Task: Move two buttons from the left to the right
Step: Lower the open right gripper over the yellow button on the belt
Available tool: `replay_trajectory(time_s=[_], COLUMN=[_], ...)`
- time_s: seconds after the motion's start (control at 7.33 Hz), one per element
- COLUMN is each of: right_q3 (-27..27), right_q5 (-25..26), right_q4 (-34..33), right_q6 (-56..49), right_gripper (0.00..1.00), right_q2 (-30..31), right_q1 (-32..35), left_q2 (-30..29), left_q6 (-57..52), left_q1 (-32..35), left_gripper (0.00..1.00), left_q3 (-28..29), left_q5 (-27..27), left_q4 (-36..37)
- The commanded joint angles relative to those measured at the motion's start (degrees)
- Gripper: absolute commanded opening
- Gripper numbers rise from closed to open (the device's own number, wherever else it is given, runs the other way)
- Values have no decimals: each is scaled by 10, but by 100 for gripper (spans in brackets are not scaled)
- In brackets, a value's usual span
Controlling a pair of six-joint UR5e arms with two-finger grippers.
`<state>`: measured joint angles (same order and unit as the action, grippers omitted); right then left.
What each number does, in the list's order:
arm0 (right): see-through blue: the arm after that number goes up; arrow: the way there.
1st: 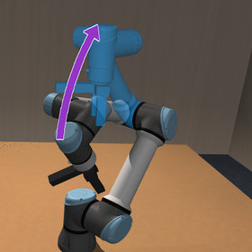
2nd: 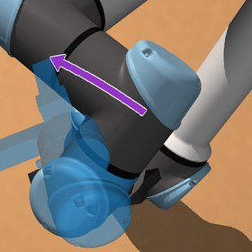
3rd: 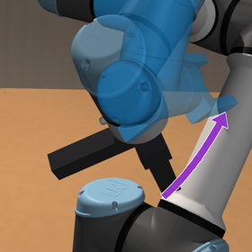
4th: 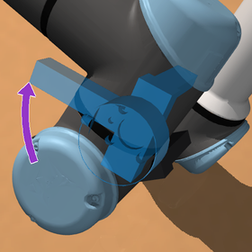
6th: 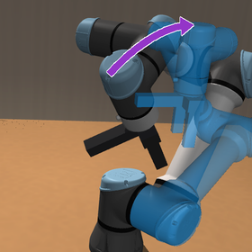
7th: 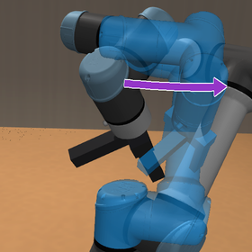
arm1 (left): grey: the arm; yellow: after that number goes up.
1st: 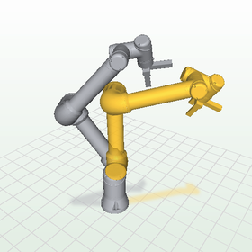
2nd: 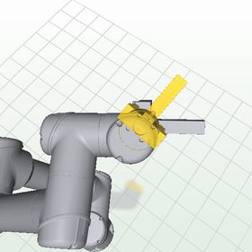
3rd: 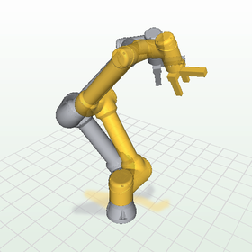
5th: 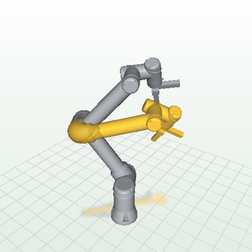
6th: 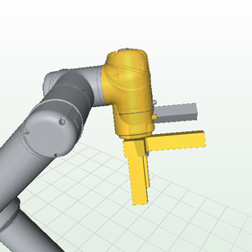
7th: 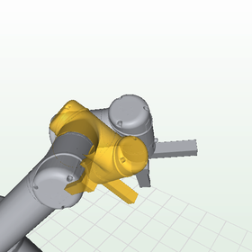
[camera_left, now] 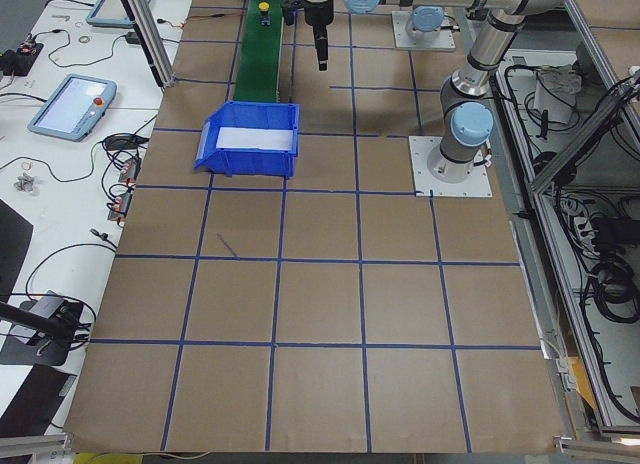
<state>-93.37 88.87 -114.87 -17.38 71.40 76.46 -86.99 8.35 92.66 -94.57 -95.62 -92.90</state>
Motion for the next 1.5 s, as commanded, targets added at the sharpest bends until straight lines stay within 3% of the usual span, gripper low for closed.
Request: replay_trajectory(time_s=[0.0,0.41,1.36], right_q3=[3,54,51], right_q5=[-2,-30,-57], right_q4=[-40,-53,-51], right_q6=[29,61,81], right_gripper=[100,100,100], right_q2=[-11,-41,-55], right_q1=[0,0,13], left_q2=[0,1,1], left_q6=[0,0,0], left_q1=[0,0,0], left_gripper=[100,100,100], left_q3=[0,0,0], left_q5=[0,0,0], left_q4=[0,0,0])
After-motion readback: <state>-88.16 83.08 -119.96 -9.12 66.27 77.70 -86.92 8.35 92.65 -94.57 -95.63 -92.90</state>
